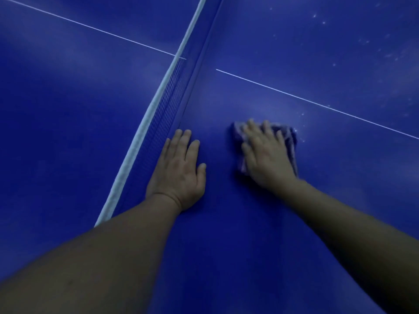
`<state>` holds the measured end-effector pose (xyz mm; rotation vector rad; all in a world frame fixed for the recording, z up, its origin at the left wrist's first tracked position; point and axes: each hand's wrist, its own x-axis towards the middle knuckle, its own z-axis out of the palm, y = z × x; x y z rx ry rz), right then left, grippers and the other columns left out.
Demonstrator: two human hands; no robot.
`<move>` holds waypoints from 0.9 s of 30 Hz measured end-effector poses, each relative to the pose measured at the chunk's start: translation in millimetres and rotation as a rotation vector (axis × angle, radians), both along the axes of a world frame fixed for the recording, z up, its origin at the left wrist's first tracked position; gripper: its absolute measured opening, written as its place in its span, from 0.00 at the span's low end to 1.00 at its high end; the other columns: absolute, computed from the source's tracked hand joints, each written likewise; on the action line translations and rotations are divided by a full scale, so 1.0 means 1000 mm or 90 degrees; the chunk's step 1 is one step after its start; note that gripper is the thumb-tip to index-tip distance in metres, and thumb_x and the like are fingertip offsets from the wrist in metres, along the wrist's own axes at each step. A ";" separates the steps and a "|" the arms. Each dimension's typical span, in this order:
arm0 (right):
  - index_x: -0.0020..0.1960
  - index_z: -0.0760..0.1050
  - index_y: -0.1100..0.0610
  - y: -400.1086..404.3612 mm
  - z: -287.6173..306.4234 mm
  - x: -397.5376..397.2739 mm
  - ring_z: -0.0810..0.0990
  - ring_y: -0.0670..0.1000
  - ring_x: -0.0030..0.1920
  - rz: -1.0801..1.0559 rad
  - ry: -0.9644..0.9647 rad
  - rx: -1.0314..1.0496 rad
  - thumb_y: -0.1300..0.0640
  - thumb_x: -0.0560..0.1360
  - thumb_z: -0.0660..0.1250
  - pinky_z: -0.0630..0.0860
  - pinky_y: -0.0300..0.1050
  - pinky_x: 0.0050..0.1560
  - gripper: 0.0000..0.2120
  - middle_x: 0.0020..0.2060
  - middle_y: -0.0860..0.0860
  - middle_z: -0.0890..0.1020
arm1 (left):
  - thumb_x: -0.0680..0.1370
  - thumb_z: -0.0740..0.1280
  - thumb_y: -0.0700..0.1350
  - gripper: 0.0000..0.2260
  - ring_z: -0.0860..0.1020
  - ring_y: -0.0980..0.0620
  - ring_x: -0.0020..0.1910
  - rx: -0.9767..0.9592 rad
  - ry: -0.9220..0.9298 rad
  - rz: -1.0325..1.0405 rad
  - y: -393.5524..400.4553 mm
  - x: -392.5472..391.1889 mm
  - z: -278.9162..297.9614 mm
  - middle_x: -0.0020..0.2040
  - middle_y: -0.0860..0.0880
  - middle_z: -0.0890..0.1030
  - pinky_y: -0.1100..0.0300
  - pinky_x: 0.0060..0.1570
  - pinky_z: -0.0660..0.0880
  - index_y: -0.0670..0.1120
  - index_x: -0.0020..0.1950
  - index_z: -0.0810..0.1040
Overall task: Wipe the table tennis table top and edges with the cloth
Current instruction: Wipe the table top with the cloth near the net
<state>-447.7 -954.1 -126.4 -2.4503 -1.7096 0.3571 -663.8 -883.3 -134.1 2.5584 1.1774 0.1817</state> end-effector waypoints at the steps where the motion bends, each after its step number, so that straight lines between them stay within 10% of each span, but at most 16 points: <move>1: 0.79 0.60 0.51 0.026 0.001 0.008 0.52 0.59 0.80 -0.078 0.011 0.001 0.48 0.84 0.51 0.47 0.62 0.76 0.25 0.80 0.49 0.58 | 0.79 0.48 0.57 0.31 0.48 0.47 0.80 0.001 0.010 -0.006 -0.001 0.001 0.001 0.80 0.43 0.55 0.55 0.77 0.36 0.42 0.78 0.60; 5: 0.81 0.53 0.48 0.131 0.005 0.008 0.45 0.58 0.80 -0.193 0.049 0.001 0.47 0.84 0.49 0.42 0.65 0.76 0.25 0.81 0.47 0.52 | 0.78 0.43 0.61 0.34 0.40 0.50 0.80 -0.003 0.042 -0.013 0.000 0.001 0.001 0.82 0.47 0.46 0.54 0.76 0.33 0.46 0.81 0.50; 12: 0.79 0.61 0.48 0.010 0.006 -0.013 0.53 0.53 0.80 0.193 -0.006 -0.019 0.43 0.82 0.47 0.46 0.57 0.76 0.27 0.79 0.44 0.60 | 0.79 0.47 0.61 0.33 0.44 0.48 0.80 -0.009 0.051 -0.043 0.002 0.000 0.000 0.81 0.44 0.50 0.50 0.77 0.39 0.44 0.80 0.55; 20: 0.81 0.54 0.50 0.159 0.005 0.010 0.45 0.57 0.80 -0.210 0.084 0.010 0.49 0.85 0.49 0.42 0.65 0.77 0.25 0.81 0.46 0.52 | 0.80 0.48 0.60 0.32 0.44 0.49 0.80 -0.018 0.032 -0.061 0.001 -0.001 -0.003 0.81 0.44 0.51 0.49 0.78 0.43 0.43 0.80 0.56; 27: 0.80 0.56 0.47 0.063 0.006 -0.034 0.49 0.54 0.80 0.112 0.013 -0.011 0.46 0.83 0.47 0.44 0.59 0.77 0.25 0.80 0.44 0.56 | 0.79 0.49 0.60 0.32 0.48 0.47 0.80 -0.013 0.025 -0.064 0.001 0.000 -0.004 0.81 0.43 0.54 0.48 0.78 0.46 0.42 0.78 0.61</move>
